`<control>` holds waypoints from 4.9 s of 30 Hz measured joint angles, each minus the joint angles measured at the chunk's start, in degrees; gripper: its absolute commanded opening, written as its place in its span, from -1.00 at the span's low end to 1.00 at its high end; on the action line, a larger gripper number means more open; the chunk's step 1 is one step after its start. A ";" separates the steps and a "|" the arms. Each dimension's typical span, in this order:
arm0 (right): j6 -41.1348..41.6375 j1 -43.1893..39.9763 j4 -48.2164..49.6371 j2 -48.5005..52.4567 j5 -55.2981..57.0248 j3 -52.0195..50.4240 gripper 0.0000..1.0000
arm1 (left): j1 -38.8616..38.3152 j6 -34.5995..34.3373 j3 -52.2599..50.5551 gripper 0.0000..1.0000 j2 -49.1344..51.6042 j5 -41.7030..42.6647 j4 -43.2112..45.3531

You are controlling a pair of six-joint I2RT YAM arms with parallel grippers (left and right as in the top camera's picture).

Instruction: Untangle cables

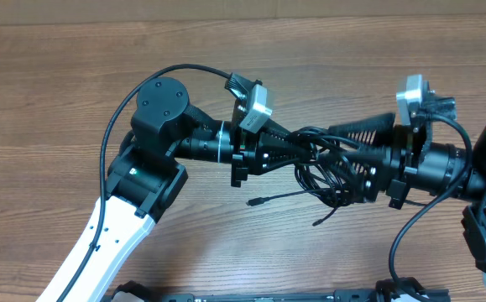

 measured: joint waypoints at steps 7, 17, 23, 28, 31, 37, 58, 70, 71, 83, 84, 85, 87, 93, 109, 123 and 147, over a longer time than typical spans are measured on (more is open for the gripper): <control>7.91 0.00 -6.51 0.00 19.65 0.00 1.00 | 1.40 -3.26 0.07 -0.92 0.00 -4.90 -5.03; 24.22 0.00 -11.91 0.00 38.60 0.00 1.00 | 3.54 -11.63 0.09 -0.92 0.02 -21.31 -10.75; 26.86 0.00 -11.63 0.00 30.67 0.00 0.90 | 3.43 -13.60 0.09 -0.91 0.02 -25.99 -1.60; 37.16 0.00 -11.74 0.00 27.61 0.00 0.64 | 1.88 -14.16 0.09 -0.91 0.02 -31.26 2.93; 41.90 0.00 -11.89 0.00 26.51 0.00 0.64 | -1.92 -14.16 0.09 -0.91 0.02 -35.74 5.18; 45.51 0.02 -11.89 0.00 26.32 0.00 0.41 | -11.15 -14.10 0.09 -0.92 0.02 -47.28 6.91; 46.64 0.02 -10.64 2.12 33.70 0.00 -0.34 | -17.62 -23.12 0.09 -0.92 0.09 -65.02 9.42; 46.66 0.02 -10.21 2.97 33.11 0.00 -0.34 | -19.54 -23.61 0.09 -0.92 2.16 -65.79 12.59; 46.66 0.04 -10.21 2.99 33.11 0.00 -0.36 | -19.65 -23.61 0.09 -0.91 2.16 -65.94 12.59; 46.90 0.02 -10.03 2.99 34.10 0.00 -0.92 | -19.85 -26.62 0.09 -0.91 2.71 -65.51 13.68; 46.86 0.02 -10.05 2.99 34.23 0.00 -0.92 | -19.85 -27.56 0.09 -0.91 2.71 -65.48 13.75; 46.77 0.02 -10.05 2.99 34.25 0.00 -0.92 | -19.85 -28.41 0.09 -0.91 2.71 -65.51 13.77; 46.84 0.02 -10.10 2.99 34.25 0.00 -0.92 | -19.85 -29.55 0.09 -0.91 2.75 -65.31 13.97; 46.25 0.02 -11.39 2.99 34.34 0.00 -0.92 | -19.85 -31.91 0.04 -0.91 2.82 -64.65 15.15; 42.77 0.11 -20.35 2.56 41.66 0.81 -0.91 | -20.28 -32.85 -0.90 -0.92 4.20 -61.44 21.05; 38.86 0.09 -25.38 2.40 44.02 1.09 -0.07 | -20.26 -32.81 -0.90 -0.92 4.20 -61.51 22.38; 38.73 0.04 -32.41 2.54 44.50 1.07 0.73 | -20.26 -28.63 -0.90 -0.92 4.20 -66.23 24.48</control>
